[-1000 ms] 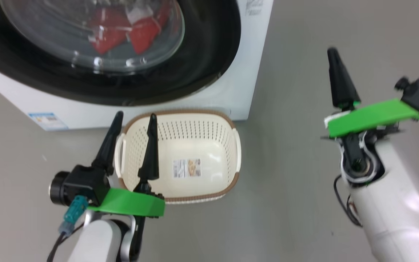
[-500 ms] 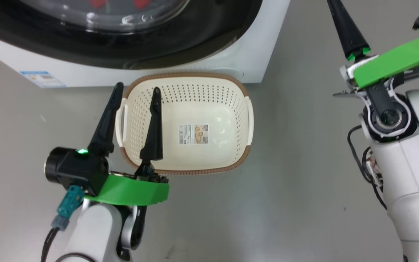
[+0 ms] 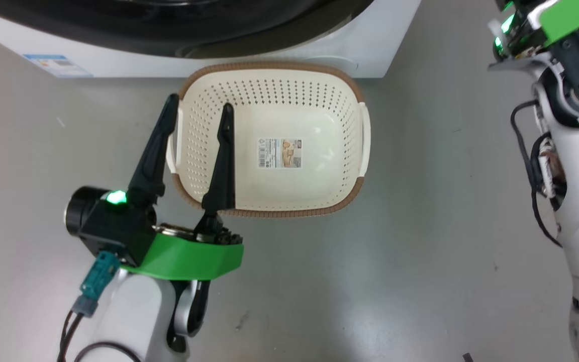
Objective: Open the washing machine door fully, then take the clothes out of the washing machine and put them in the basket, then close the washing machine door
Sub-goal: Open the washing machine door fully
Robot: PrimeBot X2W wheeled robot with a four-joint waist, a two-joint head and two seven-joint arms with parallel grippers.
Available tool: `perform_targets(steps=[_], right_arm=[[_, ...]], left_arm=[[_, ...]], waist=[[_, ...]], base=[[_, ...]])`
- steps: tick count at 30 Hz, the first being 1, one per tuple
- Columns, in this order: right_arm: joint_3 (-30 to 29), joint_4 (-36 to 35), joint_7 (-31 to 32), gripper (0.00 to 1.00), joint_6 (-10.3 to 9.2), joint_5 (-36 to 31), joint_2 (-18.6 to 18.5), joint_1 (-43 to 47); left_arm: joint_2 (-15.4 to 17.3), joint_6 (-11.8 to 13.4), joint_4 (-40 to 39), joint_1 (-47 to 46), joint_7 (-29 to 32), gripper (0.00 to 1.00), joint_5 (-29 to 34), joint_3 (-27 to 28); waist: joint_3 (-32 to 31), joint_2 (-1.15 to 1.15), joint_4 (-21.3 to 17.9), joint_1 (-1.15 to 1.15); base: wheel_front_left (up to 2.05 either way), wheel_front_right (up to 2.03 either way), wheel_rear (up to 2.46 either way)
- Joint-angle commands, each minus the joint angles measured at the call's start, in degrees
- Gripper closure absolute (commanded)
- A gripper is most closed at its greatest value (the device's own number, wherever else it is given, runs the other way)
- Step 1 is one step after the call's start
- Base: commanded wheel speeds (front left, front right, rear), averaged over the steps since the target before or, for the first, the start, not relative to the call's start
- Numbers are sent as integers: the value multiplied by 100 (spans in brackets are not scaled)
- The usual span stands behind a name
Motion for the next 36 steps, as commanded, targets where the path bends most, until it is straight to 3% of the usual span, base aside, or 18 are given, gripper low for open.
perform_targets(steps=[1,18,36], right_arm=[[-5,-105,115,100,3,128,61,-195],[94,150,667,100,3,415,143,-918],[188,902,970,100,3,383,97,-1441]], left_arm=[[98,50,-190,-139,-28,0,-43,109],[98,41,-151,-438,-28,0,26,6],[98,6,-99,-411,-28,0,50,34]], waist=[[156,0,99,0],[483,0,223,0],[576,0,429,0]], base=[[0,0,0],[0,0,0],[0,0,0]])
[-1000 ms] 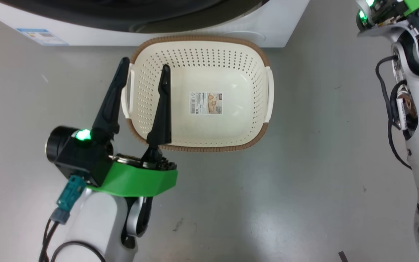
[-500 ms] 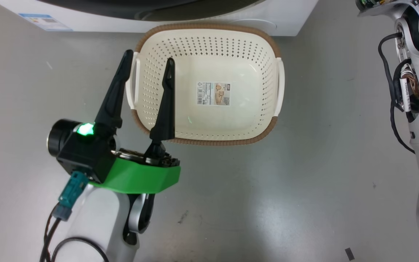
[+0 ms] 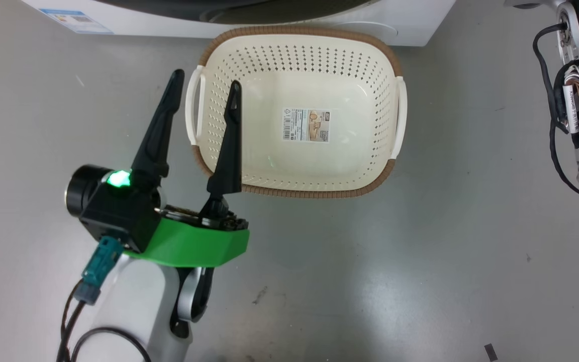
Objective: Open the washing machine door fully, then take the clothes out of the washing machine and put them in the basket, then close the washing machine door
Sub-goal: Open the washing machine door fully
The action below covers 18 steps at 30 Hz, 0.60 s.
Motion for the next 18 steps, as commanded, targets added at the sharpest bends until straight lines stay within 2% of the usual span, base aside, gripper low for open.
perform_targets(steps=[1,18], right_arm=[[76,-140,81,100,5,15,140,-88],[264,-529,591,100,5,122,146,308]], left_arm=[[107,-27,-119,-12,-28,0,71,167],[107,-47,-26,44,-28,0,118,219]], waist=[[8,0,-4,0],[-179,0,-100,0]], base=[[0,0,0],[0,0,0]])
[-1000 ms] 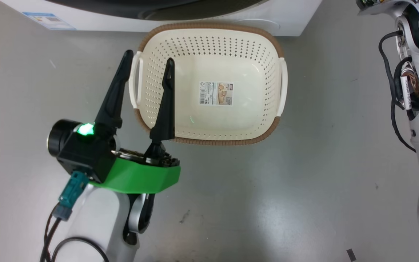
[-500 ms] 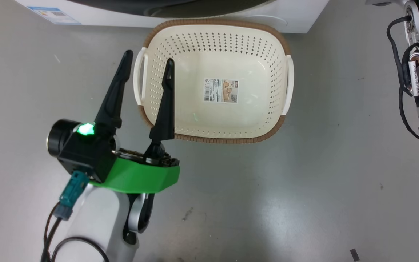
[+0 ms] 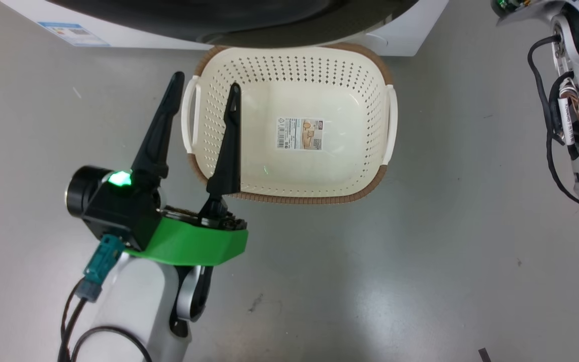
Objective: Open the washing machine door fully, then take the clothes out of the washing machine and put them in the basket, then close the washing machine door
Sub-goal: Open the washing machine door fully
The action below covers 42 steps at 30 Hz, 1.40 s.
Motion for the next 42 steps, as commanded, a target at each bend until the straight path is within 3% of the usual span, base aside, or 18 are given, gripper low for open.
perform_targets(steps=[1,42], right_arm=[[101,-200,70,100,30,77,192,129],[658,-874,342,100,30,303,486,1852]], left_arm=[[108,5,-117,51,-28,0,70,196],[108,68,371,628,-28,0,25,440]], waist=[[-27,0,-13,0],[-1051,0,-215,0]], base=[[0,0,0],[0,0,0]])
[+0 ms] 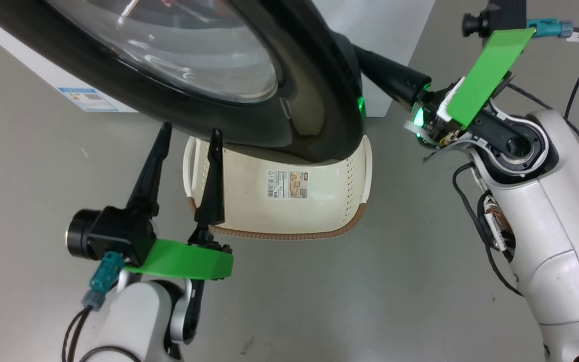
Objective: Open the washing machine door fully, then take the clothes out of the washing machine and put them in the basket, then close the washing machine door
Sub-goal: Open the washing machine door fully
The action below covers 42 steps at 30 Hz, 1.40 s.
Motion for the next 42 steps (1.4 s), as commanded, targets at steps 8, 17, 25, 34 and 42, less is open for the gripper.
perform_targets(steps=[8,17,25,34,42], right_arm=[[231,-246,70,100,30,76,181,317],[312,-238,-252,96,30,-230,172,340],[184,-454,-1242,0,30,-788,102,334],[405,-642,-3102,0,30,-2062,-354,565],[704,-163,-4680,0,30,-3529,-668,692]], left_arm=[[105,16,-107,157,-28,0,40,219],[105,-4,-105,173,-28,0,19,215],[105,-23,-195,175,-28,0,-21,268],[105,15,-322,225,-28,0,26,435],[105,7,-488,307,-28,0,-70,615]], waist=[[-76,0,-32,0],[-103,0,-32,0],[-71,0,-74,0],[-59,0,-208,0],[-71,0,-380,0]], base=[[0,0,0],[0,0,0],[0,0,0],[0,0,0],[0,0,0]])
